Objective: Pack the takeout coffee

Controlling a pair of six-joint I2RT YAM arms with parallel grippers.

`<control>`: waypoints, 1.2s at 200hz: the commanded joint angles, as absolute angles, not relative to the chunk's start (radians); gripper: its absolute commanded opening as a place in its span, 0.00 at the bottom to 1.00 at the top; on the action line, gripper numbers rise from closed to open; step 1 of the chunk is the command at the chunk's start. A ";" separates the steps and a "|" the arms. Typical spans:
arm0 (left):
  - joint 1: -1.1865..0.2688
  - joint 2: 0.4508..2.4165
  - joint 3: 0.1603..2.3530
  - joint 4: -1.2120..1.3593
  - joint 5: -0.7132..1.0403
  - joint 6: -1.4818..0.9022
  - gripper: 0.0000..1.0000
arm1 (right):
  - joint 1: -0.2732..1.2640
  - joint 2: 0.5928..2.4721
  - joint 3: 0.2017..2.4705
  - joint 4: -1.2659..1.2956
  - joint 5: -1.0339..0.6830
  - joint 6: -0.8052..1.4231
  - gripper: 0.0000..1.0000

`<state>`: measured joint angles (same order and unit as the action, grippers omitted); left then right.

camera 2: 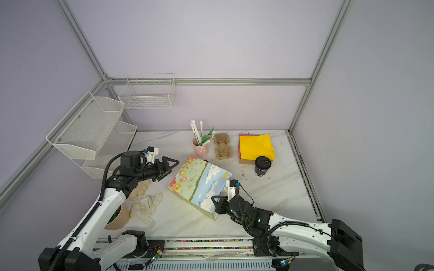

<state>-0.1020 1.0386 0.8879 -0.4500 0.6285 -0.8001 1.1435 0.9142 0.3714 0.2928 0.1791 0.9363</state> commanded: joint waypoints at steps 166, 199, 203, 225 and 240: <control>0.026 0.991 0.633 -0.357 0.457 -0.926 0.89 | 1.126 0.868 0.600 0.499 0.018 0.662 0.00; 0.030 1.035 0.619 -0.295 0.529 -0.953 0.89 | 1.126 0.887 0.673 0.483 -0.004 0.632 0.00; 0.029 1.033 0.611 -0.284 0.531 -0.959 0.89 | 1.125 0.888 0.681 0.480 -0.006 0.629 0.00; 0.029 1.033 0.562 -0.198 0.553 -1.015 0.89 | 1.126 0.891 0.704 0.478 -0.017 0.615 0.00; 0.029 1.049 0.530 -0.134 0.583 -1.054 0.89 | 1.126 0.887 0.722 0.469 -0.018 0.609 0.00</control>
<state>0.0250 1.0443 0.6083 -0.2817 0.5056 -0.9707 1.1290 0.8921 0.6769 0.4385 0.0086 0.6437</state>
